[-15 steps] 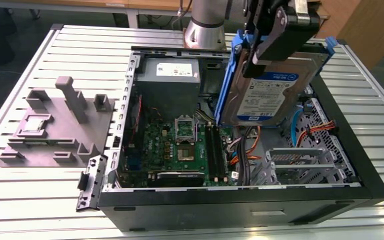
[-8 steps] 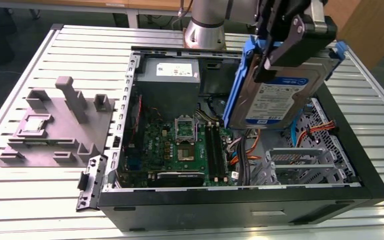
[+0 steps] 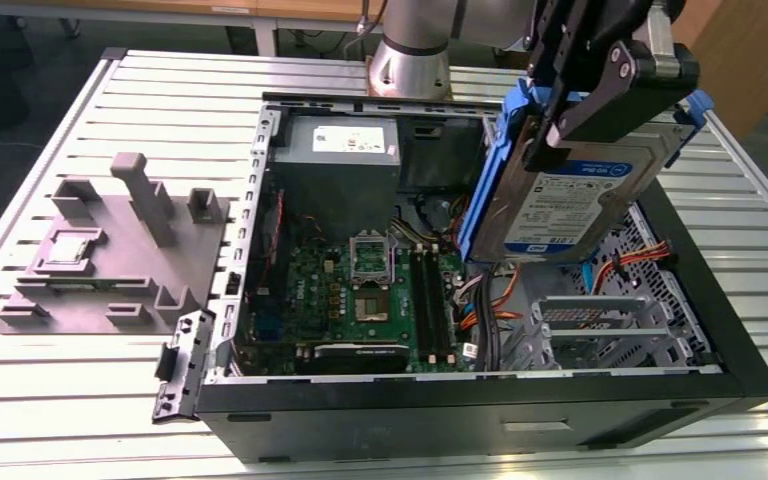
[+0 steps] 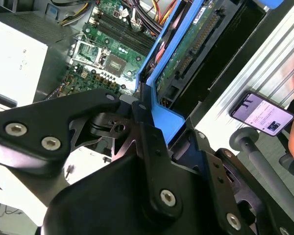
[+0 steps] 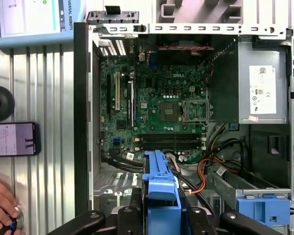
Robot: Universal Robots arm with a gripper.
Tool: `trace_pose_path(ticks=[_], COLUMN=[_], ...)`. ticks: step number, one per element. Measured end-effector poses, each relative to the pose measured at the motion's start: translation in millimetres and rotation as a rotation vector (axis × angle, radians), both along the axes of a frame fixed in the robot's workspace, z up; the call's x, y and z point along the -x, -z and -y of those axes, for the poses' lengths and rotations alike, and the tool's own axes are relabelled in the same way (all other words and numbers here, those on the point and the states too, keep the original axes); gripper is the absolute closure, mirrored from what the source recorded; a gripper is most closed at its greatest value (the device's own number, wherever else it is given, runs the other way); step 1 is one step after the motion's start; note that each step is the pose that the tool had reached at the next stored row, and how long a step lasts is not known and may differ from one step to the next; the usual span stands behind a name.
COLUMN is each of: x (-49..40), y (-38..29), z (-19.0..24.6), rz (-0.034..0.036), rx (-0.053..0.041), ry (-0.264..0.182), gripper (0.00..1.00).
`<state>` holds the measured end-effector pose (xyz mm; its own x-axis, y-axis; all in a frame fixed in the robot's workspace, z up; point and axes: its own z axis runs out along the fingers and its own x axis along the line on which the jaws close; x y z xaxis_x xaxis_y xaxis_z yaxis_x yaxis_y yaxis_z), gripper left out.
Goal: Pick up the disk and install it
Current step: 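Insert the disk into the insertion slot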
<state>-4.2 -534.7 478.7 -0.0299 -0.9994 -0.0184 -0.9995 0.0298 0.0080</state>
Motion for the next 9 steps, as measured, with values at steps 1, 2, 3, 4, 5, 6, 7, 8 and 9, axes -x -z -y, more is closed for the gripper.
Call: trace_pose_path(ticks=[1, 2, 3, 4, 5, 6, 7, 8, 9], x=[0.0, 0.0, 0.0, 0.0, 0.0, 0.0, 0.0, 0.0, 0.0], y=[0.0, 0.0, 0.1, 0.1, 0.1, 0.1, 0.1, 0.1, 0.1], z=[0.0, 0.0, 0.0, 0.0, 0.0, 0.0, 0.0, 0.0, 0.0], rz=[0.0000, 0.0000, 0.0000, 0.0000, 0.0000, 0.0000, 0.0000, 0.0000, 0.0000], rx=[0.0000, -0.0001, 0.0000, -0.0001, -0.0001, -0.0001, 0.0000, -0.0001, -0.0001], ry=[0.000, 0.000, 0.000, 0.000, 0.000, 0.000, 0.000, 0.000, 0.000], gripper=[0.64, 0.64, 0.64, 0.64, 0.64, 0.64, 0.64, 0.64, 0.64])
